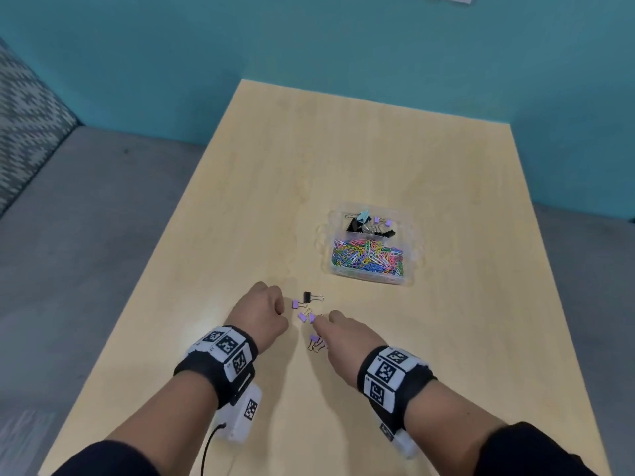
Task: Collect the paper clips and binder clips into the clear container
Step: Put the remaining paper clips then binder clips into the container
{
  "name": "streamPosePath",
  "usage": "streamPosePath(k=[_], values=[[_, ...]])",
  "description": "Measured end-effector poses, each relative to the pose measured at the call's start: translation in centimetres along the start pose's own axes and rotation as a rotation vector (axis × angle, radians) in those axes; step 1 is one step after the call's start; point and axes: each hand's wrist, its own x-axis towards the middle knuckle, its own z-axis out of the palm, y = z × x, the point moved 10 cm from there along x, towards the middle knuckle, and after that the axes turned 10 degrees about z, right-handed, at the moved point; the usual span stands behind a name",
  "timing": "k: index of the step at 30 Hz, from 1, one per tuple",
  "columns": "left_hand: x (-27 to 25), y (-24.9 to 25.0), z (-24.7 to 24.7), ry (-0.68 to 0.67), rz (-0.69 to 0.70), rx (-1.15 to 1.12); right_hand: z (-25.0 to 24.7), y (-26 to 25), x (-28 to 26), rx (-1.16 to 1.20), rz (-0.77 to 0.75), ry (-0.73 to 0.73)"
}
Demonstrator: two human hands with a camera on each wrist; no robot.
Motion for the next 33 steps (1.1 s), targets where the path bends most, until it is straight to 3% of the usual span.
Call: streamPosePath(k=[4, 8, 10, 13, 16, 19, 22, 24, 27, 33], values=[[-1.2, -1.8, 0.0, 0.065, -0.122, -0.270, 0.1, -0.2, 0.0, -0.022, -0.033, 0.020], [-1.9, -2.7, 0.7, 0.139, -0.203, -0.559, 0.0, 1.3, 0.5, 0.190, 0.066, 0.024], [-2.5, -2.9, 1.2, 0.189, -0.266, -0.751, 0.4, 3.0, 0.6, 0.466, 0.188, 0.008], [-3.5, -2.3, 2.2, 0.236, -0.353, -0.999, 1.1, 4.4, 0.5, 1.119, 0.348, -0.073], [-4.0, -1.3, 3.4, 0.222, -0.369, -1.011, 1.3, 4.8, 1.0, 1.341, 0.413, -0.153], [-4.0, -0.4, 4.3, 0.185, -0.319, -0.791, 0.1, 3.7, 1.8, 1.396, 0.356, -0.216], [-3.9, 1.2, 4.4, 0.147, -0.196, -0.484, -1.9, 3.2, 3.6, 1.186, 0.296, -0.115], [-4.1, 2.0, 4.7, 0.098, -0.158, -0.257, -4.0, 2.5, 4.9, 0.806, 0.205, 0.035], [-3.7, 3.4, 5.1, 0.055, -0.078, 0.000, -5.4, 0.3, 5.6, 0.292, 0.079, 0.068], [-3.1, 3.8, 5.6, 0.021, -0.021, 0.058, -5.4, -1.6, 6.5, 0.043, 0.007, 0.069]])
